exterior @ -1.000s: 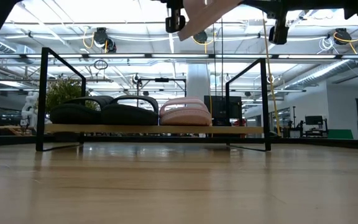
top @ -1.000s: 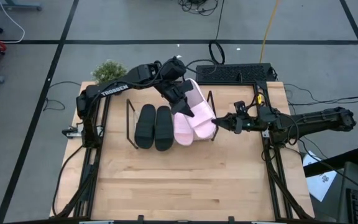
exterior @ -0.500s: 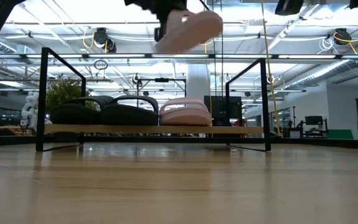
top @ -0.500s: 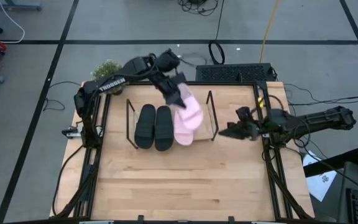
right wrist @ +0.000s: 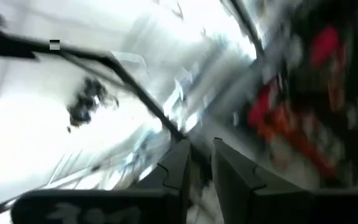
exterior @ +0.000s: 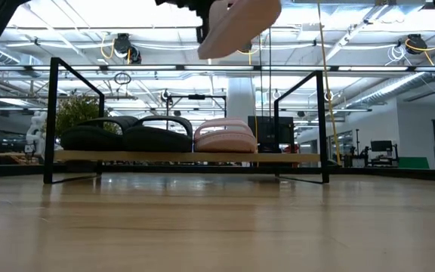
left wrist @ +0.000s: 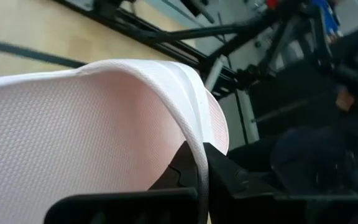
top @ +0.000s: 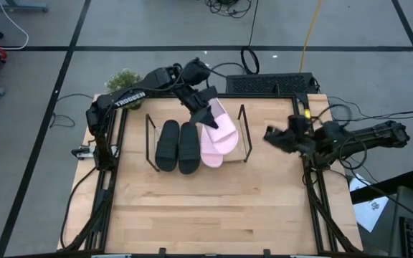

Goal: Pick and place slides into the shelf
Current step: Put the pink pair of slide on the shelf

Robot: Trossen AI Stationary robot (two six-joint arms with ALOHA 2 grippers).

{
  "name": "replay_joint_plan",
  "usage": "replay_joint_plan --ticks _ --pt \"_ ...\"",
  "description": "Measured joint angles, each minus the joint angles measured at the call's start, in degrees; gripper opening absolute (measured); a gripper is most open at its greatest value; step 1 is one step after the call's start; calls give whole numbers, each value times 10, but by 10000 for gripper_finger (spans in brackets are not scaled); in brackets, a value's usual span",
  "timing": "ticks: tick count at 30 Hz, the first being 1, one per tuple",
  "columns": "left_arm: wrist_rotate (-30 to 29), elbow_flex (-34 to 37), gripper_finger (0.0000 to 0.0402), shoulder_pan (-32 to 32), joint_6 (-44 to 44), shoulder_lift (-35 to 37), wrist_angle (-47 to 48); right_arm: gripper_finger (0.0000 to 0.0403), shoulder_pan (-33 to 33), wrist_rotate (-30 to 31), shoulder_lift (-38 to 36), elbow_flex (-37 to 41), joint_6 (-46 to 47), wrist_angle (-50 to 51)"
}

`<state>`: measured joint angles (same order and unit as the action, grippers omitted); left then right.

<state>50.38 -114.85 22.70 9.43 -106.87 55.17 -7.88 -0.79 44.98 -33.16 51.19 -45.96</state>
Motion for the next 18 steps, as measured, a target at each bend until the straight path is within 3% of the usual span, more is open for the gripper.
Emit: replay_joint_plan --ticks 5,18 --pt "9 0 0 -25 -29 0 -9 54 0 10 -10 0 -78 -57" --pt "15 -1 0 -68 -74 -34 -17 54 0 40 -16 0 -118 -61"
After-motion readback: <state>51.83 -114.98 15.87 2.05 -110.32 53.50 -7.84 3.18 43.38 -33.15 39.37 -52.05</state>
